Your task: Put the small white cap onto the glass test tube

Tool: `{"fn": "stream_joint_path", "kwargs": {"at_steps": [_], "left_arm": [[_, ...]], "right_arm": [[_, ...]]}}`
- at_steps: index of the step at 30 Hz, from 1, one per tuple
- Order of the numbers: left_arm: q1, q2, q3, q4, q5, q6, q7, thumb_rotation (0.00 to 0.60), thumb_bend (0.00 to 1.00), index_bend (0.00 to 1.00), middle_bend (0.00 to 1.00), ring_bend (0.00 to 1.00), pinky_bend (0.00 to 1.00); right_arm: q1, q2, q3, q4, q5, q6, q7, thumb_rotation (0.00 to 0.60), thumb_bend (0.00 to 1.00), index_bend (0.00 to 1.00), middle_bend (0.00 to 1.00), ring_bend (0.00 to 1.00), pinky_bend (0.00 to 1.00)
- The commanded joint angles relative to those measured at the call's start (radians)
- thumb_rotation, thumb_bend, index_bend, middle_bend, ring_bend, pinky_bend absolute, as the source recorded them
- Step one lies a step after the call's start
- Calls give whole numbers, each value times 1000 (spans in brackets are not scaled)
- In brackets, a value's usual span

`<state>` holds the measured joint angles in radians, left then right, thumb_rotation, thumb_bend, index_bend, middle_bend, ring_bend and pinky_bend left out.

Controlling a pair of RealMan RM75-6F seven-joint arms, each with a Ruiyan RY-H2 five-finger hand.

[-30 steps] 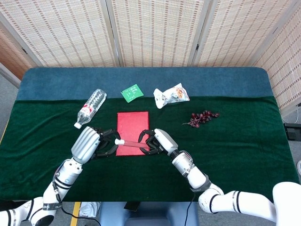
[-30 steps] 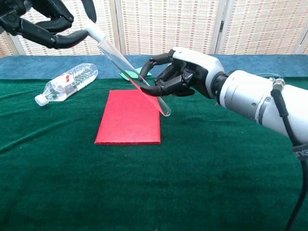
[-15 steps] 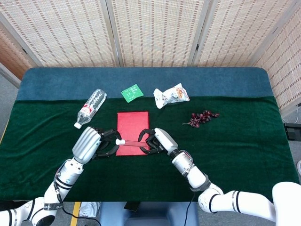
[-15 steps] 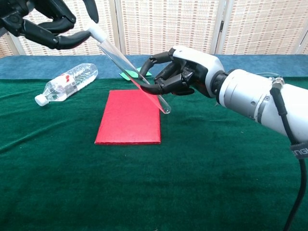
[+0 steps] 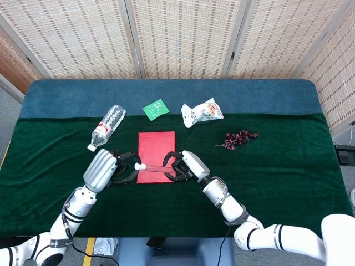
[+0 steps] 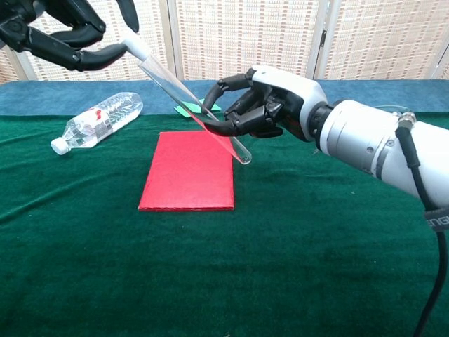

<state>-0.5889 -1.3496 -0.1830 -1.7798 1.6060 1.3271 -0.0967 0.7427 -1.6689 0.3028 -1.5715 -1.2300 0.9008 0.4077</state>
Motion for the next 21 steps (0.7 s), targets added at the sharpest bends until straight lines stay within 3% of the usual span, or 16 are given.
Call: {"fn": "stream_joint_path", "kwargs": {"at_steps": [1,21], "left_arm": [[0,2,2,-1,2,0,-1,600,503,598,1000,889,812],[-2,4,5,-7,3,1,-4,600,502,598,1000,888,812]], "right_arm": [[0,0,-2,-1,0,1,-1,593,792,806,963,1000,1000],[4,-2,5,-4,7,4,-4,593,792,806,963,1000,1000]]}}
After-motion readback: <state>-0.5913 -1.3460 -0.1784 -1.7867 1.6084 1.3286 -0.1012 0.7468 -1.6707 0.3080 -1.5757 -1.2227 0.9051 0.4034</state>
